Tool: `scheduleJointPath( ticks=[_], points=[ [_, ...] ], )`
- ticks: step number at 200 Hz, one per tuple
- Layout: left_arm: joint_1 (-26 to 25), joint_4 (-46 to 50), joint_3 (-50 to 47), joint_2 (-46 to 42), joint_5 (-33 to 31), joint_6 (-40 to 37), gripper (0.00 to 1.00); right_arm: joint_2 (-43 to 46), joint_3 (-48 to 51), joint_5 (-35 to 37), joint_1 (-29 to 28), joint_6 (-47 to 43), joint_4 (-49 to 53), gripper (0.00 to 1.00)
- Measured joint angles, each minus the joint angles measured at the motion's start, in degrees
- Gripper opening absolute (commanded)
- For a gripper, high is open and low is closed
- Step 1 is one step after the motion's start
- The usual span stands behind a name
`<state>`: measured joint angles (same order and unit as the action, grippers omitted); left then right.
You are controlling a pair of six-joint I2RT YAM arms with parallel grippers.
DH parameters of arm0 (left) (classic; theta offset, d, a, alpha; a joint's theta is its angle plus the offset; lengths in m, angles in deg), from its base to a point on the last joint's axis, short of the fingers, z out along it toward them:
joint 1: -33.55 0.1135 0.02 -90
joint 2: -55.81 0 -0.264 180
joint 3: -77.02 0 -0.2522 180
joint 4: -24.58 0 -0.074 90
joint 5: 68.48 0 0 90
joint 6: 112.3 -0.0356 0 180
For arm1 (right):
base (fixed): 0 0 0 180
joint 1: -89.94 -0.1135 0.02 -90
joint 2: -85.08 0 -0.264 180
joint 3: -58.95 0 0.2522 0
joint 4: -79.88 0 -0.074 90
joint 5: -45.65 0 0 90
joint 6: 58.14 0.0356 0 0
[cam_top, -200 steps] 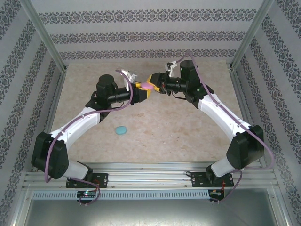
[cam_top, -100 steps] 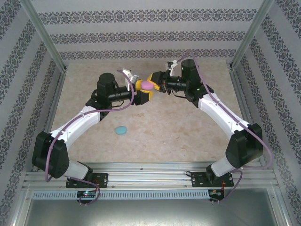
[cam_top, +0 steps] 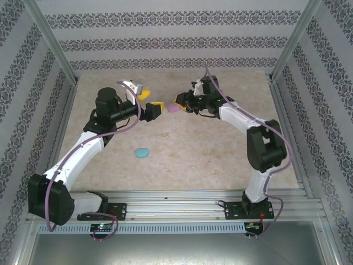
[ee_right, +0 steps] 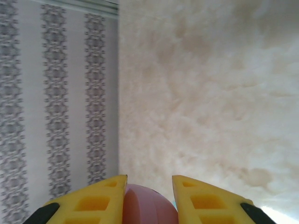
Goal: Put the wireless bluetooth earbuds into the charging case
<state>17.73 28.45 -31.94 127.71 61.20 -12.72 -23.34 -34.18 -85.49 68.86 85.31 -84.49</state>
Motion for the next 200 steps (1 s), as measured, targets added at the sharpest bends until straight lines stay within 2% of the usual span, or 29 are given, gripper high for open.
scheduleJointPath(
  ticks=[47, 70, 84, 100, 123, 165, 200],
  points=[
    [1.4, 6.1, -5.0, -3.8, -2.7, 0.1, 1.00, -15.1, -4.8, 3.0, 0.7, -2.1, -5.0, 0.13],
    [2.3, 8.8, -7.1, -6.4, -4.3, 0.1, 1.00, -19.7, -7.8, 5.2, 0.9, -4.9, -3.5, 0.20],
    [2.7, 10.0, -7.8, -7.6, -5.0, 0.1, 1.00, -20.8, -9.3, 6.3, 1.1, -7.0, -1.6, 0.30],
    [3.1, 10.8, -8.5, -8.7, -5.8, 0.0, 1.00, -20.8, -10.5, 7.3, 1.1, -8.9, 0.6, 0.40],
    [3.5, 11.1, -9.5, -9.4, -7.0, 0.0, 1.00, -20.4, -11.4, 8.0, 1.1, -12.0, 2.6, 0.49],
    [5.0, 13.7, -9.4, -8.4, -9.4, -1.0, 1.00, -16.5, -10.2, 9.4, 2.4, -15.1, 7.9, 0.54],
    [7.7, 15.5, -9.0, -7.1, -13.3, -3.3, 1.00, -6.3, -5.2, 12.2, 5.8, -18.7, 11.7, 0.64]
  ],
)
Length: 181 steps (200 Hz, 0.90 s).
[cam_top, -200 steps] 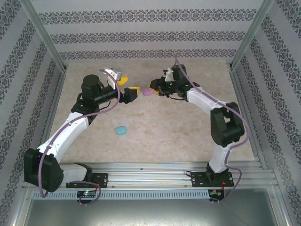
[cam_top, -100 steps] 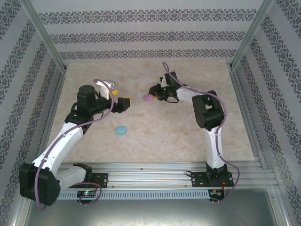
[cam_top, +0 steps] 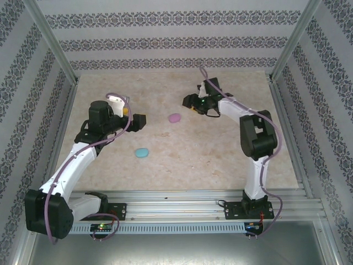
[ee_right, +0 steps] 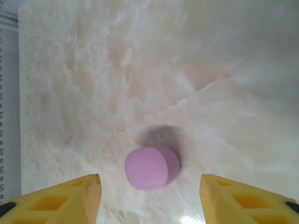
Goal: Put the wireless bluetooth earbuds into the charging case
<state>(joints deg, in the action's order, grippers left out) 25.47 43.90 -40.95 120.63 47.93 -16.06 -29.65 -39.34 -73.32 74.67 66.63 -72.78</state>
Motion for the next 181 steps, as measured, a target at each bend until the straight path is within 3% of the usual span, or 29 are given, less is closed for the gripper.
scheduleJointPath(
  ticks=[8, 25, 79, 117, 149, 181],
  points=[
    [0.9, 0.0, 0.0, 0.2, -1.1, -0.5, 1.00, 3.3, 1.5, 1.2, 1.0, -1.4, 0.9, 0.70],
    [2.7, -1.6, -1.0, 0.5, -4.1, -1.7, 1.00, 9.9, 5.3, 4.0, 2.9, -5.0, 2.0, 0.98],
    [8.2, -15.0, -13.0, 5.2, -14.6, -3.9, 1.00, 32.6, 25.6, 17.1, 12.0, -12.3, -1.8, 0.98],
    [9.2, -27.3, -19.1, 12.6, -19.3, -4.8, 1.00, 42.8, 42.9, 27.4, 17.3, -18.4, -13.4, 0.98],
    [9.7, -41.3, -24.3, 19.1, -21.3, -4.7, 1.00, 43.5, 55.7, 29.6, 18.3, -22.4, -29.3, 0.98],
    [9.7, -55.3, -29.8, 26.1, -22.0, -4.7, 1.00, 38.6, 59.5, 29.6, 18.9, -25.1, -41.7, 0.98]
  ],
)
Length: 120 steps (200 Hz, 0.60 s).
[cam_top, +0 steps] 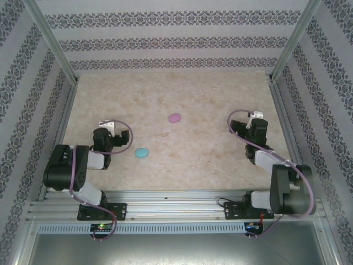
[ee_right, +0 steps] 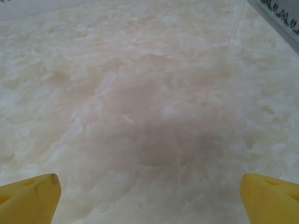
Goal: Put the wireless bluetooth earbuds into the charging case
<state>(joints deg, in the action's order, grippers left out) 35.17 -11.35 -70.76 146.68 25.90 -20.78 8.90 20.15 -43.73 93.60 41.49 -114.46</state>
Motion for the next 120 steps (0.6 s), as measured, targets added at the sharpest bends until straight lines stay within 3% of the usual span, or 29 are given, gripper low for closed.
scheduleJointPath(
  ticks=[54, 120],
  points=[
    [0.0, -8.6, -1.2, 0.2, 0.2, -0.1, 1.00, -10.1, 7.0, 3.5, -3.1, -3.3, -21.9, 0.98],
    [-0.1, -5.9, 3.0, 0.2, -3.0, -0.1, 1.00, -11.0, 4.9, 9.1, -5.8, -5.6, -24.2, 0.98]
  ],
)
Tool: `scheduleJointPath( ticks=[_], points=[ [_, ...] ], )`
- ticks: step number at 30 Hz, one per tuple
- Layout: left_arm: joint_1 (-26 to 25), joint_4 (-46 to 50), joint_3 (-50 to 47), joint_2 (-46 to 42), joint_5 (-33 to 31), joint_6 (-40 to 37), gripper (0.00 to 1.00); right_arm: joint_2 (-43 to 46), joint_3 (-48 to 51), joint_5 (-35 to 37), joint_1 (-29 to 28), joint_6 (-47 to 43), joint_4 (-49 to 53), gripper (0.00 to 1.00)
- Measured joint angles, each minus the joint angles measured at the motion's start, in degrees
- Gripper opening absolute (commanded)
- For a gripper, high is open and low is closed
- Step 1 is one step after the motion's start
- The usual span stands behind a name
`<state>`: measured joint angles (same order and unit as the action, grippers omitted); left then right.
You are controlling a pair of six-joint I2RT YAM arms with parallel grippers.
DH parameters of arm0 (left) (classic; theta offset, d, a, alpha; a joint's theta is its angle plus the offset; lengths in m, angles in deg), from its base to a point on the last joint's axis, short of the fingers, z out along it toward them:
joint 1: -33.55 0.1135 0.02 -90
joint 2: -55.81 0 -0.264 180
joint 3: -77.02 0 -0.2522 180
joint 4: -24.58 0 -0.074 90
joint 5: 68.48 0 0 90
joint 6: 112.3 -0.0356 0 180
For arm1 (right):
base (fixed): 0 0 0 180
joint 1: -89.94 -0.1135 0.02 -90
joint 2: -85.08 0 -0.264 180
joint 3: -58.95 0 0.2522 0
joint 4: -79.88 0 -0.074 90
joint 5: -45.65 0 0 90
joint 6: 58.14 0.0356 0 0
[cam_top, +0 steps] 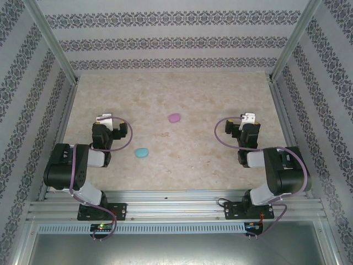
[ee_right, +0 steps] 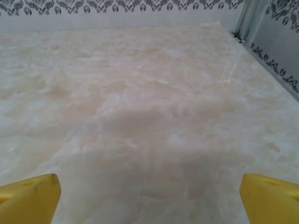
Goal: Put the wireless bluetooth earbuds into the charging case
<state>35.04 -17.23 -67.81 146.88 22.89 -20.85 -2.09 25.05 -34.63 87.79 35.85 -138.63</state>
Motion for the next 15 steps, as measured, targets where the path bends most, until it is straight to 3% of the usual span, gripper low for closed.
scheduleJointPath(
  ticks=[15],
  points=[
    [0.0, 1.0, 0.0, 0.0, 5.3, -1.7, 1.00, 0.0, -0.1, 0.4, 0.0, -1.0, 0.2, 0.98]
  ],
)
